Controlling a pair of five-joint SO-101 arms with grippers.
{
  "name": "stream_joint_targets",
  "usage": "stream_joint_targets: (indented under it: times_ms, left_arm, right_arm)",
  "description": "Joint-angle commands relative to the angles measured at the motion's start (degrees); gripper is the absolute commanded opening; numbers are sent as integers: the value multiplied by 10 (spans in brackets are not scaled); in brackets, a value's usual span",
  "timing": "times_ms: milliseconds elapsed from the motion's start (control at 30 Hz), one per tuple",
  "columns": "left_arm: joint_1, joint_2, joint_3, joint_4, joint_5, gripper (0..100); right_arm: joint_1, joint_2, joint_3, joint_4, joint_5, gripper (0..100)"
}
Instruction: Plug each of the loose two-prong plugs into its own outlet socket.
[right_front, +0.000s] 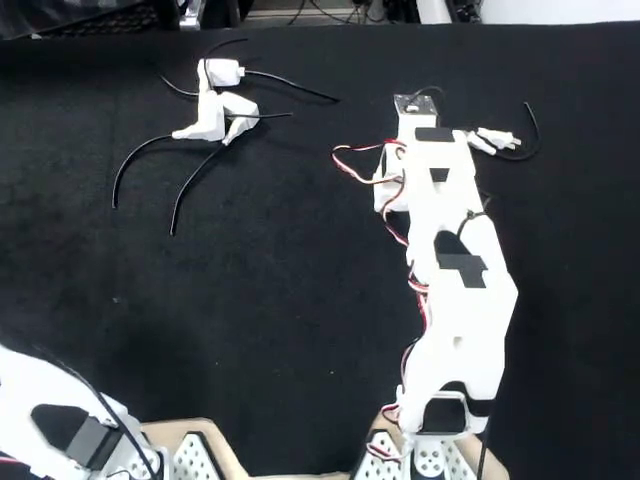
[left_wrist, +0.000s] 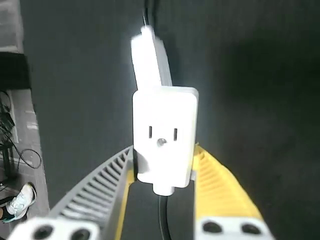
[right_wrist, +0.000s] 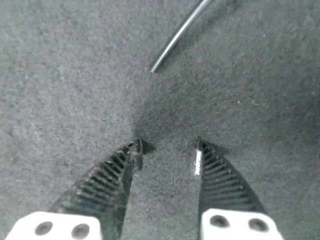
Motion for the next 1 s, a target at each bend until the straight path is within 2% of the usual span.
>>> stream_joint_targets:
  times_ms: [0, 100, 167, 433, 567, 633, 833, 967]
  left_arm:
    - [46, -78, -29, 4, 119, 28]
    - [81, -113, -29, 4, 241, 28]
    - [103, -140, -24, 4, 289, 28]
    - [154, -250, -23, 5, 366, 27]
    - [162, -314, 10, 5, 360, 28]
    - [167, -350, 58, 5, 326, 28]
    - [168, -483, 271, 5, 237, 29]
    - [217, -600, 423, 4, 203, 29]
  right_arm:
    - [-21, -2, 2, -17, 7, 159]
    - [-21, -2, 2, -17, 7, 159]
    - [-21, -2, 2, -16, 7, 159]
    - [-21, -2, 3, -17, 7, 159]
    - [-21, -2, 3, -17, 7, 159]
    - [-21, -2, 3, -17, 7, 159]
    - [-21, -2, 3, -17, 7, 159]
    - [-21, -2, 3, -15, 7, 159]
